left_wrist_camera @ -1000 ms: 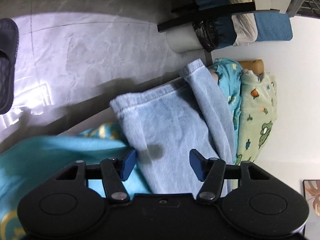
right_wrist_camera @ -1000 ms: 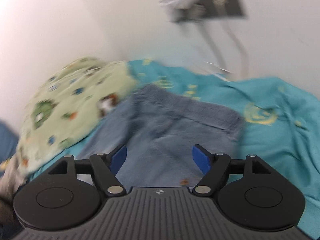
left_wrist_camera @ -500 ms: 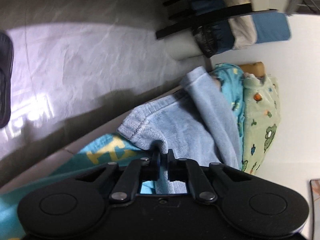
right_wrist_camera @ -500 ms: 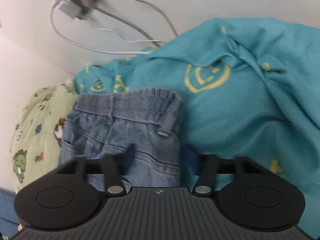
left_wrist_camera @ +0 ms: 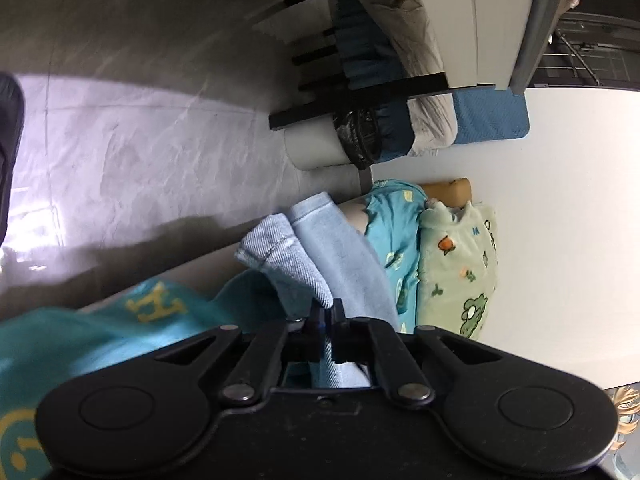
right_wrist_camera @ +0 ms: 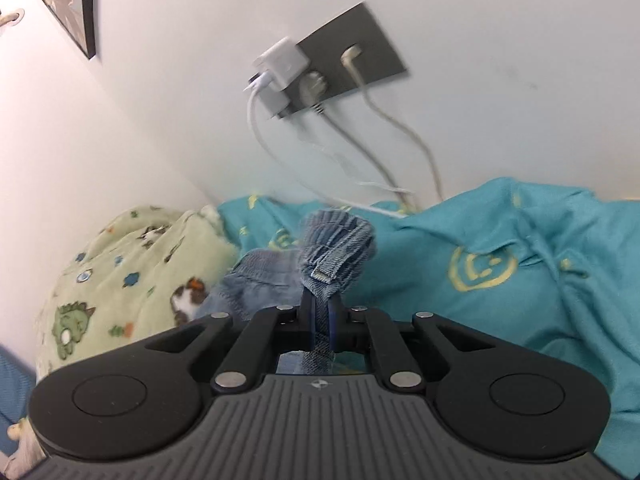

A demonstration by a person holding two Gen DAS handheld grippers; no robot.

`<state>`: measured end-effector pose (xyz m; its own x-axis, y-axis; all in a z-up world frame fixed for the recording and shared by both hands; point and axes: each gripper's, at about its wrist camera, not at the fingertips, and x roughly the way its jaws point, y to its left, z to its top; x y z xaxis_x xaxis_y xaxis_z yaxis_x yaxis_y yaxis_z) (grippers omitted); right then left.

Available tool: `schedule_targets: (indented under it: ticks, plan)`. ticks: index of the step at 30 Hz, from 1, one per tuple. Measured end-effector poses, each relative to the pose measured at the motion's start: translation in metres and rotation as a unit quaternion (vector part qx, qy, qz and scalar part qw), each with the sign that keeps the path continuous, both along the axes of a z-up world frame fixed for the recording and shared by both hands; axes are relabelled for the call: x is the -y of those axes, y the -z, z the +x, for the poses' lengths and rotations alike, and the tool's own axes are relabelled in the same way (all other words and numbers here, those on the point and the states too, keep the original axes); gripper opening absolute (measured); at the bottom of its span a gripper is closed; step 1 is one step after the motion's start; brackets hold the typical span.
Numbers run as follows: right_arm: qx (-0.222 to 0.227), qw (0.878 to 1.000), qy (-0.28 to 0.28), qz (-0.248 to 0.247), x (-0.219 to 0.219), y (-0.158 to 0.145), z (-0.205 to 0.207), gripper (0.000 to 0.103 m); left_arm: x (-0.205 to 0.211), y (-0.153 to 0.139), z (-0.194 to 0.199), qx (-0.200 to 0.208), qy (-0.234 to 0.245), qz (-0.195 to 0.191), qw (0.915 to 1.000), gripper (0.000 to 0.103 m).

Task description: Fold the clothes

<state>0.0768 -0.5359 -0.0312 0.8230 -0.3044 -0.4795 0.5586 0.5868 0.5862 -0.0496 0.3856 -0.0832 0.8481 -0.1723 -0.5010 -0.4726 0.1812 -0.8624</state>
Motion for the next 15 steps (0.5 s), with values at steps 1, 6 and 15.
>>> schedule_targets:
  ticks: [1,6,15]
  plan:
    - [-0.001,1.0,-0.009,-0.013,-0.004,-0.007,0.01,0.005,-0.004,-0.006,0.009,-0.001,-0.002,0.003,1.0,0.002]
    - [0.001,0.997,-0.051,-0.062,-0.031,-0.054,0.091,0.005,-0.029,-0.021,0.077,-0.015,-0.015,-0.009,0.9997,0.002]
    - [-0.064,0.987,-0.076,-0.13,-0.073,-0.038,0.264,0.005,-0.042,0.006,0.23,-0.093,-0.018,0.014,0.9954,0.002]
